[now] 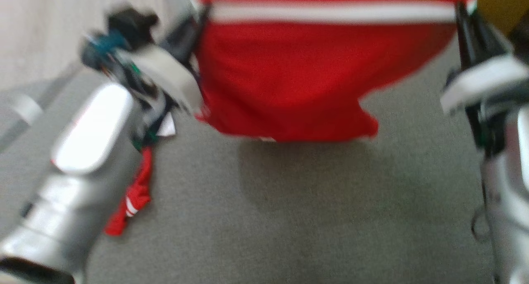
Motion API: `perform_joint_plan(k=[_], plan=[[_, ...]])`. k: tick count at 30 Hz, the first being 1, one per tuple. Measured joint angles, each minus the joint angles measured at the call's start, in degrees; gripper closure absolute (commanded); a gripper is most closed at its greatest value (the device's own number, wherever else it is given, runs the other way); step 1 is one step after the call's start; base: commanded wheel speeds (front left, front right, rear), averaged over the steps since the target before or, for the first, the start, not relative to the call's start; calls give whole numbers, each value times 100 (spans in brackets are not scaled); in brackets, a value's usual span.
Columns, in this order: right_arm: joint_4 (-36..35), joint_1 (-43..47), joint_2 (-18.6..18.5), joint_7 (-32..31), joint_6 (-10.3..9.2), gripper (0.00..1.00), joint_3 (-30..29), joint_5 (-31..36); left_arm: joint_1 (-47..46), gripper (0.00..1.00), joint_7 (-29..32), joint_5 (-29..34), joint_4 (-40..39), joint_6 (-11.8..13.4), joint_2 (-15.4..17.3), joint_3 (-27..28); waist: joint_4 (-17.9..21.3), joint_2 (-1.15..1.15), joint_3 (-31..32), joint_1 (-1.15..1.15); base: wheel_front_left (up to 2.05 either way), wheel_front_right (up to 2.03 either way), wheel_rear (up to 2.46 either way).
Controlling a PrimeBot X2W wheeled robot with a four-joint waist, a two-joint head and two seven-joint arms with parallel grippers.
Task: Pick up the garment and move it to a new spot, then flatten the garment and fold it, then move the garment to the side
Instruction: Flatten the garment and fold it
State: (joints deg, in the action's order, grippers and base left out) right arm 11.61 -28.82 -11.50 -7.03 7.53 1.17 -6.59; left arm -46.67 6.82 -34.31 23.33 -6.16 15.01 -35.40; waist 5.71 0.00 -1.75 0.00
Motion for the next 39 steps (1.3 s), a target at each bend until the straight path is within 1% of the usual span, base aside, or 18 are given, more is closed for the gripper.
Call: perform_joint_plan(k=[2, 4, 8, 10, 13, 14, 16, 18, 22, 25, 27, 31, 34, 37, 39], plan=[[301, -514, 49, -58, 0, 100, 54, -30, -331, 100, 110, 3, 37, 100, 121, 127, 62, 0, -229, 1, 0, 0, 0], [670, -1177, 188, -55, 0, 100, 12, -202, -783, 100, 178, 48, 110, 136, 237, 234, 132, 0, -501, 1, 0, 0, 0], [1308, -2590, 207, 176, 0, 100, 59, -216, -1856, 100, 216, 166, 428, 127, 199, 335, 240, 0, -1131, 2, 0, 0, 0], [1709, -3261, 241, 436, 0, 100, -14, -214, -2388, 100, 122, 264, 688, 124, 147, 386, 288, 0, -1458, 3, 0, 0, 0], [2259, -4072, 342, 943, 0, 100, -94, -42, -3101, 100, -204, 432, 1105, 110, 68, 453, 359, 0, -1893, 4, 0, 0, 0], [2577, -4446, 379, 1324, 0, 100, -102, 125, -3461, 100, -438, 516, 1384, 104, 15, 467, 408, -1, -2126, 4, 0, 0, 0], [2881, -4680, 408, 1623, 0, 100, -171, 198, -3692, 100, -669, 614, 1614, 54, -30, 454, 453, -1, -2306, 3, 0, 0, 0], [3195, -4790, 410, 1838, 0, 100, -187, 279, -3835, 100, -932, 617, 1856, 14, -137, 448, 488, 0, -2447, 2, 0, 0, 0], [3906, -4687, 399, 1957, 0, 100, -74, 371, -3799, 100, -1234, 581, 2288, -94, -341, 243, 483, -1, -2596, 2, 0, 0, 0], [4433, -4386, 357, 1963, 0, 100, 198, 397, -3439, 100, -1350, 506, 2452, -100, -363, -132, 415, 0, -2612, 0, 0, 0, 0], [4770, -4135, 330, 1893, 0, 100, 420, 352, -3044, 100, -1347, 318, 2428, -100, -352, -543, 372, -1, -2602, 1, 0, 0, 0], [5298, -3661, 177, 1573, 0, 100, 961, 78, -2091, 100, -1336, -153, 2087, -143, -138, -1439, 318, 0, -2469, 0, 0, 0, 0], [5506, -3366, -42, 1214, 0, 100, 1376, -263, -1557, 100, -1337, -519, 1742, -143, 182, -1922, 285, 0, -2295, 0, 0, 0, 0], [5510, -3047, -198, 788, 0, 100, 1876, -716, -1137, 100, -1355, -804, 1383, -143, 404, -2249, 247, 0, -2071, -1, 0, 0, 0], [5336, -2786, -349, 524, 0, 100, 2232, -1081, -900, 100, -1404, -959, 1179, -143, 455, -2387, 219, 0, -1912, -1, 0, 0, 0]])
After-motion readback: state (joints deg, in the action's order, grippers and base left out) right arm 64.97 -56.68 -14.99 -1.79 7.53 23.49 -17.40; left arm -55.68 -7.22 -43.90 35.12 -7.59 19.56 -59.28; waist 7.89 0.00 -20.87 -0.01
